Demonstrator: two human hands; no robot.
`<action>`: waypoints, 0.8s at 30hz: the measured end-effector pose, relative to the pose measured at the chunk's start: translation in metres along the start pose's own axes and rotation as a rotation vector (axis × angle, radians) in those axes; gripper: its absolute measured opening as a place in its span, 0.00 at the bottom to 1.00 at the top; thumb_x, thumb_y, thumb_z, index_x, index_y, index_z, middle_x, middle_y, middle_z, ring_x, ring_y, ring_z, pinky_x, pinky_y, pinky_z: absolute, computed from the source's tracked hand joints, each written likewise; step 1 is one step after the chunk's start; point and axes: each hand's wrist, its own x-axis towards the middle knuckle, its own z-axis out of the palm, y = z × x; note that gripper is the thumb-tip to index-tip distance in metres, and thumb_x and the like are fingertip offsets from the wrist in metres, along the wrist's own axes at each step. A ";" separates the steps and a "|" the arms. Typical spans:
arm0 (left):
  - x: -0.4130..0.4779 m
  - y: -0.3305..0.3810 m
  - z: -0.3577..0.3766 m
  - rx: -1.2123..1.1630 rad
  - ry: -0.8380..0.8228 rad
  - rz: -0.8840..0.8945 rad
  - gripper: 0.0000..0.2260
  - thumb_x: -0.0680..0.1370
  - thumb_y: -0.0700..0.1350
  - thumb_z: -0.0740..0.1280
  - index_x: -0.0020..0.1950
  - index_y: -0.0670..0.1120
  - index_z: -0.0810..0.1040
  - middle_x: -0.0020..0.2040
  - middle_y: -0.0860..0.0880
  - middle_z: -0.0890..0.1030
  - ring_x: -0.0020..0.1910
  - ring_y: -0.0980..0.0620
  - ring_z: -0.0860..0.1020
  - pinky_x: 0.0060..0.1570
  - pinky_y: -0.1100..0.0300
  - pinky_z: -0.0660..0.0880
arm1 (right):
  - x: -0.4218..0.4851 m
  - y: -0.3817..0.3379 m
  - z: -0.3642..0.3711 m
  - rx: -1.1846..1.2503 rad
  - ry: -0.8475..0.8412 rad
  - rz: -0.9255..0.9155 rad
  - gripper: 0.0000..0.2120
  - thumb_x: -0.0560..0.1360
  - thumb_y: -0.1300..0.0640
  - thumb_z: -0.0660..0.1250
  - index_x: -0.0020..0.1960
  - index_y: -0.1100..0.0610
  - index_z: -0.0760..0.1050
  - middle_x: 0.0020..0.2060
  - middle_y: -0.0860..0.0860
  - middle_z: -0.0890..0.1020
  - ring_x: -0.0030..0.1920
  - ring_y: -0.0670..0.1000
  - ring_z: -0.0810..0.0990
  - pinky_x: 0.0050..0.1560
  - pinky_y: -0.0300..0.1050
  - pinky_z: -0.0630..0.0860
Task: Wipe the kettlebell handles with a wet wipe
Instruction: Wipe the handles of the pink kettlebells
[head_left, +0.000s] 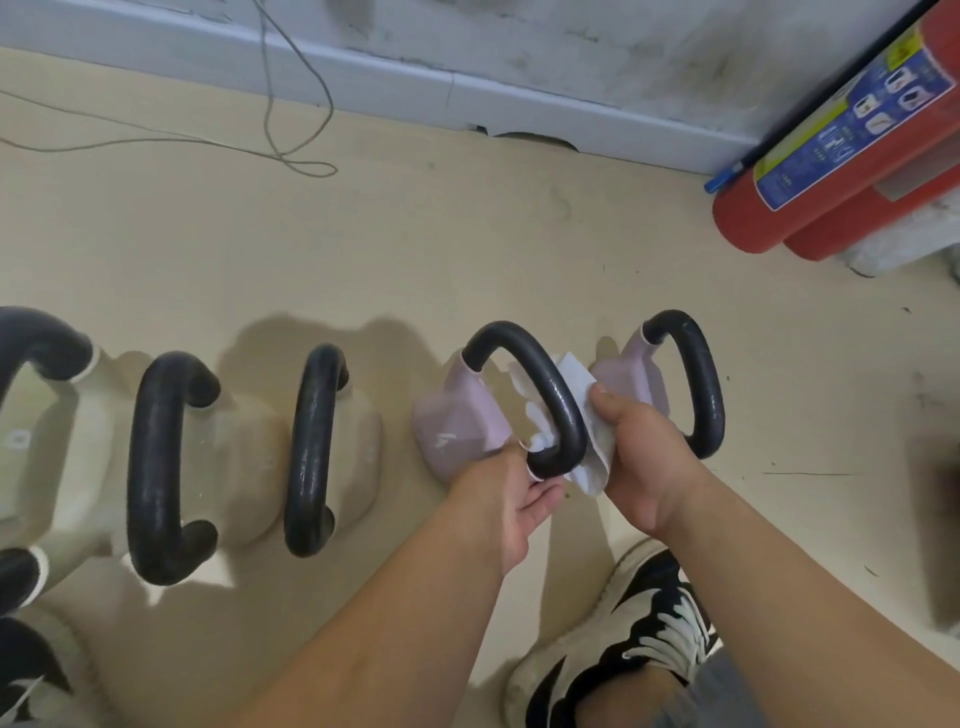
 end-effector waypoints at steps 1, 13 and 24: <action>0.001 -0.001 0.000 -0.002 0.011 0.003 0.10 0.84 0.48 0.63 0.61 0.44 0.75 0.51 0.44 0.85 0.44 0.51 0.85 0.39 0.60 0.82 | 0.001 0.000 -0.001 0.024 0.005 0.005 0.16 0.87 0.51 0.57 0.64 0.57 0.79 0.52 0.57 0.89 0.48 0.55 0.88 0.52 0.52 0.81; -0.004 -0.001 -0.017 0.083 0.027 0.012 0.04 0.84 0.46 0.62 0.56 0.48 0.75 0.52 0.43 0.85 0.45 0.49 0.84 0.42 0.58 0.81 | -0.001 0.003 0.010 0.115 -0.040 0.058 0.18 0.86 0.51 0.57 0.65 0.59 0.79 0.58 0.59 0.87 0.63 0.60 0.84 0.71 0.60 0.74; -0.012 0.008 -0.048 0.128 0.014 -0.015 0.12 0.81 0.35 0.57 0.56 0.42 0.79 0.38 0.46 0.80 0.38 0.51 0.77 0.39 0.60 0.78 | -0.008 0.010 0.043 -0.015 -0.181 0.100 0.19 0.85 0.52 0.57 0.66 0.62 0.80 0.55 0.62 0.86 0.50 0.61 0.86 0.50 0.52 0.83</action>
